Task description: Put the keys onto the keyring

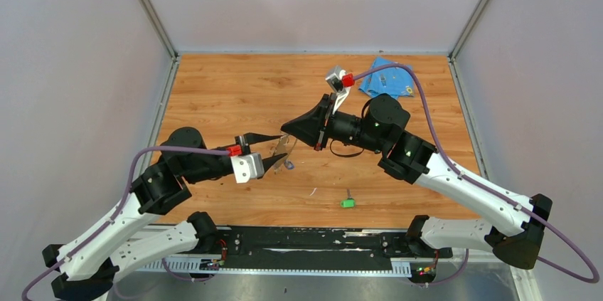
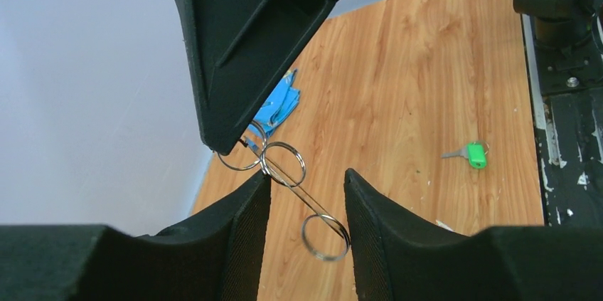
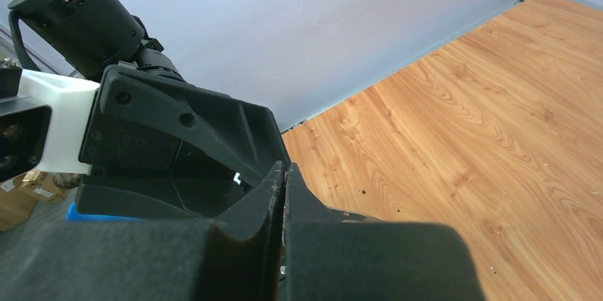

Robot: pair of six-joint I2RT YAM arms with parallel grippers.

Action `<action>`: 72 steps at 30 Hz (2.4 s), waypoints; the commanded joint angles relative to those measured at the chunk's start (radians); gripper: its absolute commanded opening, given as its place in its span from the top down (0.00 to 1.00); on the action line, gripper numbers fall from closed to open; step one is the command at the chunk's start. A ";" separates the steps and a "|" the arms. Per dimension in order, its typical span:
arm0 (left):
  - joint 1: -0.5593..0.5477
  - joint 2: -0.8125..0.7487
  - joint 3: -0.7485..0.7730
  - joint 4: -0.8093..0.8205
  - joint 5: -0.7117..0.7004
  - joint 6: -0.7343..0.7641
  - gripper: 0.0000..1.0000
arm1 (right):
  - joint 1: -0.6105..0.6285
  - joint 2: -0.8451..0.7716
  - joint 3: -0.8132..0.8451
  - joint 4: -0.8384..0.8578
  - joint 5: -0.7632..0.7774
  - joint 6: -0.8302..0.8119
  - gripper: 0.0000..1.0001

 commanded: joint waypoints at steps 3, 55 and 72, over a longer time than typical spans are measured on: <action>-0.005 0.004 -0.007 0.013 0.004 0.030 0.62 | 0.000 -0.008 0.036 0.015 -0.016 -0.012 1.00; 0.012 -0.060 0.018 0.000 0.078 -0.452 0.24 | 0.000 -0.032 0.027 -0.044 -0.003 -0.058 1.00; 0.073 0.117 0.097 -0.024 -0.127 -0.700 0.22 | 0.105 0.045 0.139 -0.145 0.139 -0.232 1.00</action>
